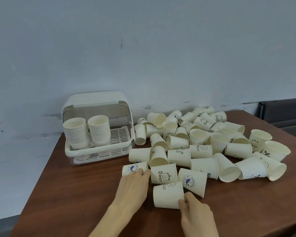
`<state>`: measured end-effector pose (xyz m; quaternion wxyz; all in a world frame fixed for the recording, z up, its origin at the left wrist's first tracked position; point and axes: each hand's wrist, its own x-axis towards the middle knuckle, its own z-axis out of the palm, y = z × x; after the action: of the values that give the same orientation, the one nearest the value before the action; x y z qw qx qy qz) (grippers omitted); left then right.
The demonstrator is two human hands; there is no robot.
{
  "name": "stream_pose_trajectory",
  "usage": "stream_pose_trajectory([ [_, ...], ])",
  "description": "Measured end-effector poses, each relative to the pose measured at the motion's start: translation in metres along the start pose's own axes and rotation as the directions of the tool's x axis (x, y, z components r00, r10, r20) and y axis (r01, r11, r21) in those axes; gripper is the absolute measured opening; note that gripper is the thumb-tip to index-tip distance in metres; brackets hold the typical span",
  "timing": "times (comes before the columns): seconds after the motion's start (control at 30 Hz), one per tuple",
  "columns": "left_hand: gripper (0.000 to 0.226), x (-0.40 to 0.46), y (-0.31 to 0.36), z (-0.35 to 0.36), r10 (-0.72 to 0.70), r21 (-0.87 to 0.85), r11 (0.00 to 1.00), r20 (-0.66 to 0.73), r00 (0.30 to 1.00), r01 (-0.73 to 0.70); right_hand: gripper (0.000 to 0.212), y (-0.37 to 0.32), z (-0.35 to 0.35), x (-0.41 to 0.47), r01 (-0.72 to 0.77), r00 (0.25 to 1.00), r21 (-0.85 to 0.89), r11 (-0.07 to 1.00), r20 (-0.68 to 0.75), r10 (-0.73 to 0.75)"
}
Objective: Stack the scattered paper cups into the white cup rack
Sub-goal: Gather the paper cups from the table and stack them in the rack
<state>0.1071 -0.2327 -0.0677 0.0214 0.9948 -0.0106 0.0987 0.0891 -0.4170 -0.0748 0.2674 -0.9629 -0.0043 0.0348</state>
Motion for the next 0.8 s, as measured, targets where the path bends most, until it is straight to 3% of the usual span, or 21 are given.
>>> stream_pose_trajectory([
  [0.33, 0.058, -0.004, -0.033, -0.002, 0.004, 0.126, 0.992, 0.042, 0.999, -0.009, 0.008, -0.012, 0.003, -0.005, 0.040, 0.999, 0.003, 0.999, 0.004, -0.040],
  [0.4, 0.056, -0.006, -0.035, -0.010, -0.016, 0.117, 0.993, 0.122, 0.992, 0.001, 0.012, -0.014, 0.007, -0.008, 0.079, 0.995, 0.044, 0.996, -0.057, -0.076],
  [0.47, 0.042, -0.007, -0.043, -0.009, -0.060, 0.153, 0.987, 0.075, 0.995, 0.048, 0.026, -0.019, 0.006, -0.014, 0.094, 0.992, 0.084, 0.992, -0.087, -0.086],
  [0.53, 0.038, -0.008, -0.049, -0.006, -0.067, 0.200, 0.978, 0.033, 0.997, 0.059, 0.038, -0.018, 0.011, -0.018, 0.185, 0.978, 0.013, 0.983, -0.102, -0.182],
  [0.63, 0.043, -0.011, -0.055, -0.007, -0.050, 0.139, 0.989, -0.015, 0.999, 0.051, 0.039, -0.027, 0.005, -0.029, 0.229, 0.973, -0.063, 0.971, -0.009, -0.230],
  [0.7, 0.054, -0.010, -0.060, -0.005, 0.011, 0.130, 0.991, -0.054, 0.998, -0.004, 0.027, -0.028, 0.008, -0.034, 0.303, 0.946, -0.063, 0.951, -0.098, -0.308],
  [0.8, 0.057, -0.011, -0.061, -0.008, 0.015, 0.118, 0.993, -0.111, 0.994, -0.002, 0.028, -0.020, 0.012, -0.025, 0.408, 0.889, -0.145, 0.902, -0.165, -0.428],
])
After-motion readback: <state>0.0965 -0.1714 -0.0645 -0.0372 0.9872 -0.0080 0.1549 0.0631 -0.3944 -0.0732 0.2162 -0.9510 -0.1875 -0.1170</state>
